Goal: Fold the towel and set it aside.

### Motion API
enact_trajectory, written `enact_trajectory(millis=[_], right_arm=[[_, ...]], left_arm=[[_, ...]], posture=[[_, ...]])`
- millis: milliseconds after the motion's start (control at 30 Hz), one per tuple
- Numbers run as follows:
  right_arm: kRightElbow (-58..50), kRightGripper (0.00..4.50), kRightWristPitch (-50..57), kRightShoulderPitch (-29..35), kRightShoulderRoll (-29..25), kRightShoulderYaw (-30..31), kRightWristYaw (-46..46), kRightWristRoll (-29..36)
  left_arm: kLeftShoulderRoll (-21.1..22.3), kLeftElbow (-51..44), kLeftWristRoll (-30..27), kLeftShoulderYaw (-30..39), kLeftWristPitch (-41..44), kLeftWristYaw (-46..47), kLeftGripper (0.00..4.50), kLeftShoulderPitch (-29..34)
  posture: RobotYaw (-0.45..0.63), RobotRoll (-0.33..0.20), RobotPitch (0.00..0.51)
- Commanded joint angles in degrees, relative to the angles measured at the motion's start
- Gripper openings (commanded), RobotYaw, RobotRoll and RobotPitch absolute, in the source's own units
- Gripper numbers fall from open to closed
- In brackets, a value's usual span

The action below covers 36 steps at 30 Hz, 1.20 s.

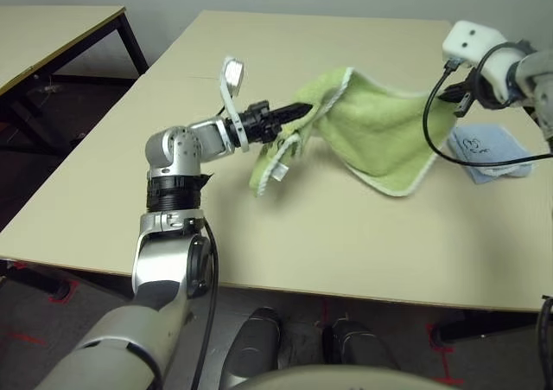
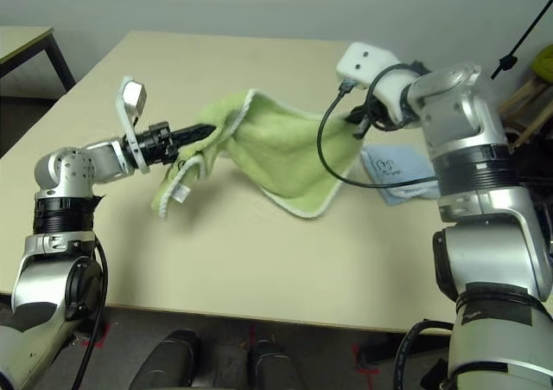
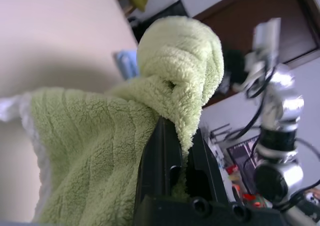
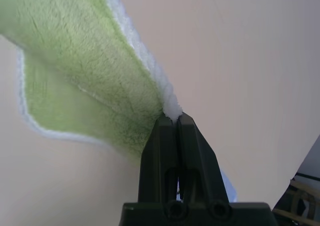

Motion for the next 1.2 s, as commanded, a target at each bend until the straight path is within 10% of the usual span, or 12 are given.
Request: enact_trajectory(millis=[33,367,533,900,1200], right_arm=[[0.1,0.0,-0.4,0.3,-0.6,0.5,-0.5,-0.8],[1.3,0.0,-1.0,0.0,-0.2,0.5,-1.4,-1.1],[2.2,0.0,-1.4,-0.4,0.6,-0.1,-3.3,-1.3],[4.8,0.0,-2.6,-1.7,1.4,0.0,-5.7,-1.6],[5.5,0.0,-3.1,-2.5,2.2,0.2,-5.6,-1.6]], left_arm=[[0.1,2.4,0.5,-0.1,-2.7,1.7,1.09,-0.4],[4.4,16.7,12.7,-2.9,-24.6,10.2,4.48,-3.4],[6.6,17.0,19.5,-7.6,-36.7,9.1,4.48,-3.4],[15.4,-26.0,24.3,-26.4,-36.8,-4.7,4.48,11.4],[11.7,-22.3,38.7,-39.4,-47.1,-0.1,4.48,11.9]], posture=[[0.11,0.0,0.101],[0.12,0.0,0.103],[0.12,0.0,0.107],[0.14,0.0,0.116],[0.13,0.0,0.121]])
